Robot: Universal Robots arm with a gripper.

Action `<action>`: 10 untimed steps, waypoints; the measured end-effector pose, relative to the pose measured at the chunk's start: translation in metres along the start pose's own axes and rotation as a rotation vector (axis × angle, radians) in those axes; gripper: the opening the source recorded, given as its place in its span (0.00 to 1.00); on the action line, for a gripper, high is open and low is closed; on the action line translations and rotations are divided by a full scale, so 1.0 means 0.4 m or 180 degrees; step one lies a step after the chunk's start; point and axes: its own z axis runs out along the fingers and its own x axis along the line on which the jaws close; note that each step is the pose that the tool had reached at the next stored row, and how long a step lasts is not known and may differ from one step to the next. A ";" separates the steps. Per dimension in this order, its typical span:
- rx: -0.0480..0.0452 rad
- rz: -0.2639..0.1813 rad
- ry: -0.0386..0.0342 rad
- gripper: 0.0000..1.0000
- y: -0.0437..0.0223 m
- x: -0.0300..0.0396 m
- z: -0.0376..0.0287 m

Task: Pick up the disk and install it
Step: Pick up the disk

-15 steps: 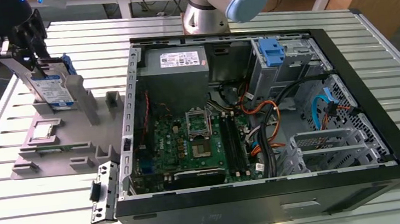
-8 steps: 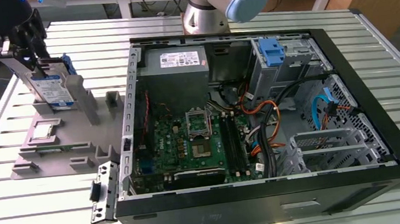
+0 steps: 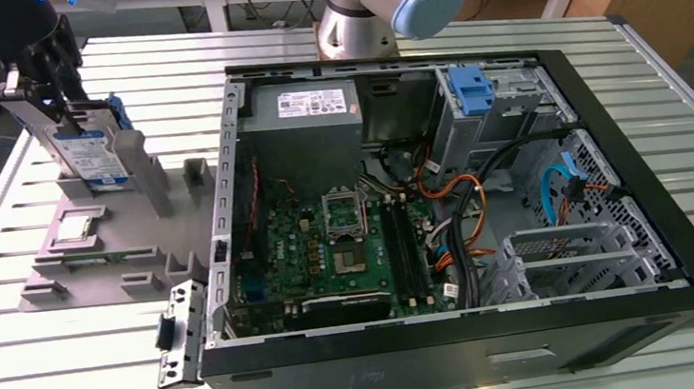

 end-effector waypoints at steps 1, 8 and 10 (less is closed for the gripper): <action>0.0000 0.0000 0.0000 0.53 0.000 0.000 0.000; 0.0000 0.0000 0.0000 0.45 0.000 0.000 0.000; 0.0000 0.0000 0.0000 0.45 0.000 0.000 0.000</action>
